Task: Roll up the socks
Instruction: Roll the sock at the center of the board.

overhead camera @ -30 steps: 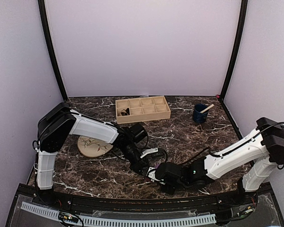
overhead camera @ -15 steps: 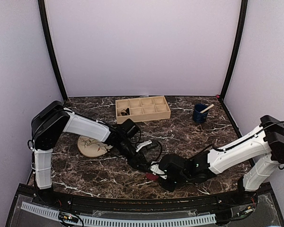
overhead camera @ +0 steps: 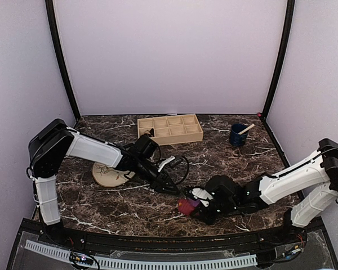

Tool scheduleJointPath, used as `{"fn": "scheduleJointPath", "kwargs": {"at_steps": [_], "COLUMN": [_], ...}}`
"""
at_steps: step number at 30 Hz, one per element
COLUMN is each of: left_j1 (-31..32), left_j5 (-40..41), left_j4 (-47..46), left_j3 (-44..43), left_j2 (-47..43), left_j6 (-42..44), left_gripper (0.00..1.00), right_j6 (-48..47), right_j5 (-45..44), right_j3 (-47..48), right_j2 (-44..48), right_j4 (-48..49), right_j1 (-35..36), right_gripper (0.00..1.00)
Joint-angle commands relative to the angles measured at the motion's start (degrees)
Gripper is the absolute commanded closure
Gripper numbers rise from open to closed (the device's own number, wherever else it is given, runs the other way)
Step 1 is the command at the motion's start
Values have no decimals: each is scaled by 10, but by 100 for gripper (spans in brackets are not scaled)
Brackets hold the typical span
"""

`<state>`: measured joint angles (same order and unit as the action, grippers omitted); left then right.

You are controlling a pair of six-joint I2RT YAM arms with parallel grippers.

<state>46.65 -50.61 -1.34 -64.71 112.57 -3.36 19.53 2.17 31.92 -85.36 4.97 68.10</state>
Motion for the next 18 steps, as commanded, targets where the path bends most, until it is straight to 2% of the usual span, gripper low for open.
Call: {"fn": "scheduleJointPath", "kwargs": {"at_steps": [1, 8, 18], "left_j1": [-2, 1, 46], "left_j5": [-20, -47, -35], "left_j4": [-28, -55, -57], "left_j3": [16, 26, 25], "left_j2": [-33, -33, -14], "left_j6": [-17, -43, -61], "left_gripper": [53, 50, 47], "right_j6": [67, 136, 201], "right_j5": [70, 144, 181], "right_j3": [-41, -99, -145], "right_j2": [22, 24, 11], "right_j4": [69, 177, 271], "right_j1": [-32, -74, -100], "right_gripper": [96, 96, 96]}}
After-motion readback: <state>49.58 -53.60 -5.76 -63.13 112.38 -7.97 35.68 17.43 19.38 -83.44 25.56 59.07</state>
